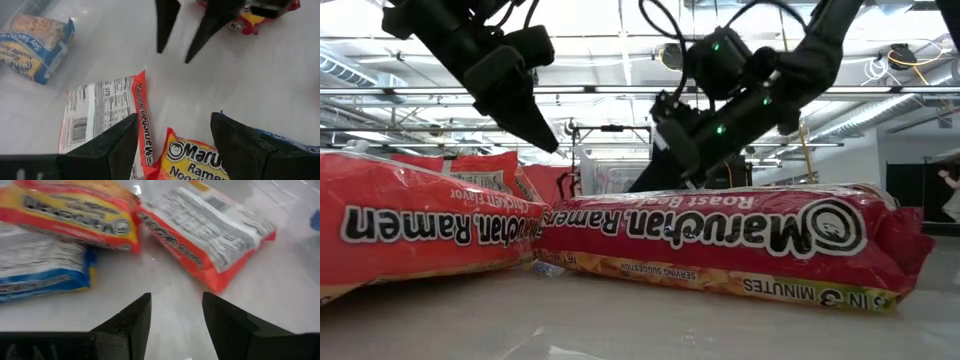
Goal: Sort Maruchan noodles
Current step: Put the top orange noodle pack into the left transparent bin
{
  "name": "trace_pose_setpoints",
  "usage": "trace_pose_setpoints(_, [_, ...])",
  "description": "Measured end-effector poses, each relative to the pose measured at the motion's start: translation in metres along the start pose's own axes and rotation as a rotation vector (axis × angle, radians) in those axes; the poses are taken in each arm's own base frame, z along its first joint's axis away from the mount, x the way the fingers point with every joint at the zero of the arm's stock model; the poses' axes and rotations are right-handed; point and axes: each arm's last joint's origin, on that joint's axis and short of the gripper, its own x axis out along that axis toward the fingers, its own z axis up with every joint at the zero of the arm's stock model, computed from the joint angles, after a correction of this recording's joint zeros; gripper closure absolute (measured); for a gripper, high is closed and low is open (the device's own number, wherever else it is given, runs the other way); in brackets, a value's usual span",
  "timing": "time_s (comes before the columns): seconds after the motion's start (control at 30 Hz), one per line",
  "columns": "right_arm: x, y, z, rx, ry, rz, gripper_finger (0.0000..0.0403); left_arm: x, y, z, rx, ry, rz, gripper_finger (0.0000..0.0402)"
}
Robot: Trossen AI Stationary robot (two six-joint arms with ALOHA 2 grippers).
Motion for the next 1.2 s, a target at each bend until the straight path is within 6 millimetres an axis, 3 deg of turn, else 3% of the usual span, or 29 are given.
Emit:
trace_pose_setpoints(0.2, [0.015, -0.011, -0.003, -0.027, 0.011, -0.031, 0.0225, -0.001, -0.003, -0.001, -0.013, 0.005, -0.008, 0.0151])
trace_pose_setpoints(0.47, [0.042, -0.022, -0.013, -0.070, 0.054, -0.088, 0.0171, -0.003, -0.008, -0.002, 0.000, 0.003, -0.023, 0.0151])
trace_pose_setpoints(0.67, [0.049, -0.031, -0.014, -0.086, 0.054, -0.092, 0.0164, -0.003, -0.008, -0.002, 0.018, 0.000, -0.020, 0.0151])
trace_pose_setpoints(0.87, [0.050, -0.036, -0.011, -0.082, 0.029, -0.084, 0.0206, -0.003, -0.008, -0.002, 0.018, -0.002, -0.017, 0.0151])
trace_pose_setpoints(1.2, [0.050, -0.042, -0.010, -0.092, 0.019, -0.094, 0.0333, -0.003, -0.009, -0.002, -0.009, -0.006, -0.006, 0.0151])
